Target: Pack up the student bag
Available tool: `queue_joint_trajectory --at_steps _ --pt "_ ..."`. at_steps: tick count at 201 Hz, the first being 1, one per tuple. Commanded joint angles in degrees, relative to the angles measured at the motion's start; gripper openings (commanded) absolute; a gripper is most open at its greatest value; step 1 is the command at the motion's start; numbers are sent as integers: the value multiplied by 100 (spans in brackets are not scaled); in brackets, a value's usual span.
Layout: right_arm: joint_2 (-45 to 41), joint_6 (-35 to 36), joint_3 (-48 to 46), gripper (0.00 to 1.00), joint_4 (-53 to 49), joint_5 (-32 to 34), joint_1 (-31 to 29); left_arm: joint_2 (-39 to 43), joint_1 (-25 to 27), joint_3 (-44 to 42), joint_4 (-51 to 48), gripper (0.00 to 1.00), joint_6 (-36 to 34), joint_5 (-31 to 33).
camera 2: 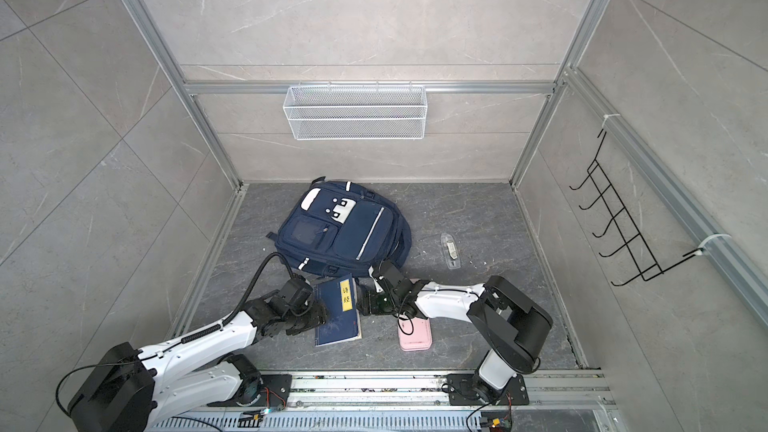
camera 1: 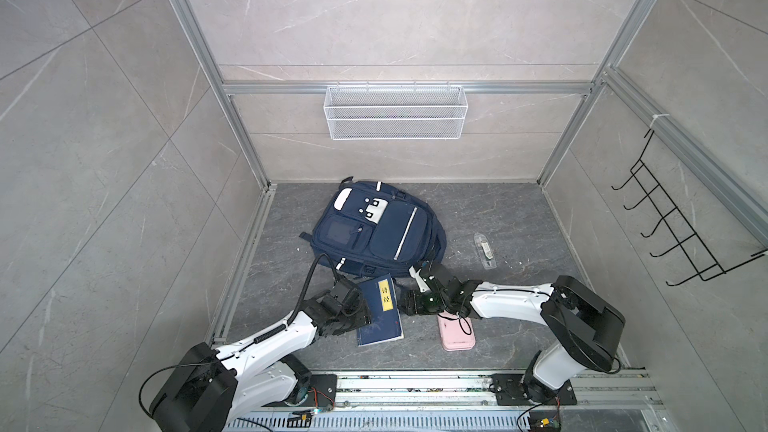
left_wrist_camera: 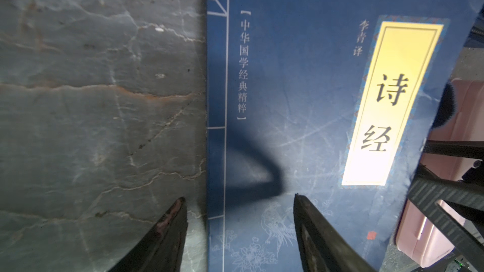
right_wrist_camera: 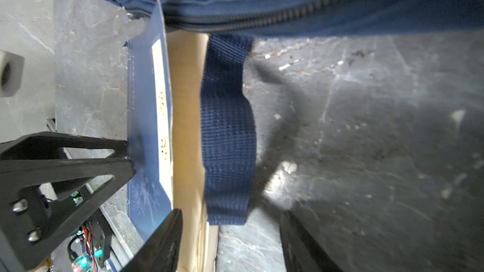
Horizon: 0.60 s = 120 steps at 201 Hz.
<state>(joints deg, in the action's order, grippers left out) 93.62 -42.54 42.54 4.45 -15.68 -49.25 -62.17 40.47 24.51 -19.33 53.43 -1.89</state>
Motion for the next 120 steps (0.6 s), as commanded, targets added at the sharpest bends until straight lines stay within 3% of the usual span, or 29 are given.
queue_joint_trajectory --at_steps 1,82,120 --pt "-159 -95 -121 62 346 -83 -35 -79 -13 -262 -455 67 172 -195" --pt "-678 -115 -362 62 508 95 -20 -145 -13 -233 -426 66 211 -123" --pt "-64 -127 80 62 409 -233 -36 -165 -17 -216 -422 66 203 -119"
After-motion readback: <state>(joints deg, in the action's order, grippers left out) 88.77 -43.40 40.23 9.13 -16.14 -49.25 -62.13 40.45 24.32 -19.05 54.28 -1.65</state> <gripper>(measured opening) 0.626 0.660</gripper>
